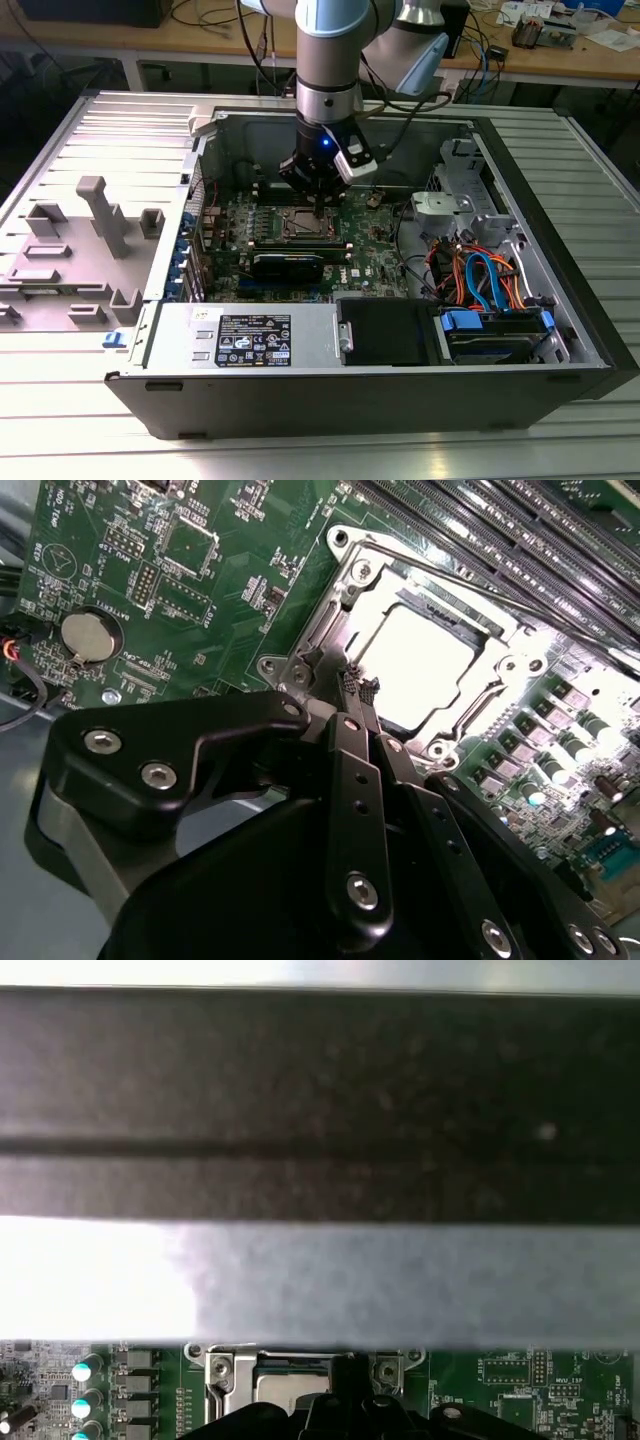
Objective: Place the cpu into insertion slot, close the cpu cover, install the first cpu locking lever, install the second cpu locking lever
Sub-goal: 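Install the second cpu locking lever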
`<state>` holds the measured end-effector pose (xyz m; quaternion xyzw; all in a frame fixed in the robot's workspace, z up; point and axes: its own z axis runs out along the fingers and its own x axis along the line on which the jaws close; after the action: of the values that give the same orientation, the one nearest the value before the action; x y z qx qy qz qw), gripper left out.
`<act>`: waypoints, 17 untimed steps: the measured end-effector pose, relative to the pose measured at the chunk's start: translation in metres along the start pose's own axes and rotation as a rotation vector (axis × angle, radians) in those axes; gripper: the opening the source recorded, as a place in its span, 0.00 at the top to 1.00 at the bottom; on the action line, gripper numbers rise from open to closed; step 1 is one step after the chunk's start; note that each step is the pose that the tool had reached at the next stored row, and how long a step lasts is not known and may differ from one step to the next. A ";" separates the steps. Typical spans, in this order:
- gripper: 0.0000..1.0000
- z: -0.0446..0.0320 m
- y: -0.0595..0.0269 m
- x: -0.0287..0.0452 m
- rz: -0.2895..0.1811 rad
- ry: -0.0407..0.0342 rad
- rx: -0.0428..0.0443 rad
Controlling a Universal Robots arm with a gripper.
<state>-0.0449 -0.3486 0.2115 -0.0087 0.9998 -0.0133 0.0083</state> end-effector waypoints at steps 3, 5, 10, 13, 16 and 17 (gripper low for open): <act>0.89 -0.0047 -0.0001 -0.0002 0.000 -0.0005 -0.0001; 0.89 -0.0060 -0.0002 -0.0002 0.000 -0.0007 0.0001; 0.89 -0.0058 -0.0081 0.0000 0.000 -0.0008 0.0004; 0.89 -0.0056 -0.0145 0.0001 0.000 -0.0008 0.0005; 0.89 -0.0055 -0.0200 0.0002 0.000 -0.0008 0.0008; 0.89 -0.0064 -0.0211 0.0002 0.000 -0.0006 0.0011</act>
<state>-0.0449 -0.3695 0.2185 -0.0088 0.9998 -0.0138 0.0087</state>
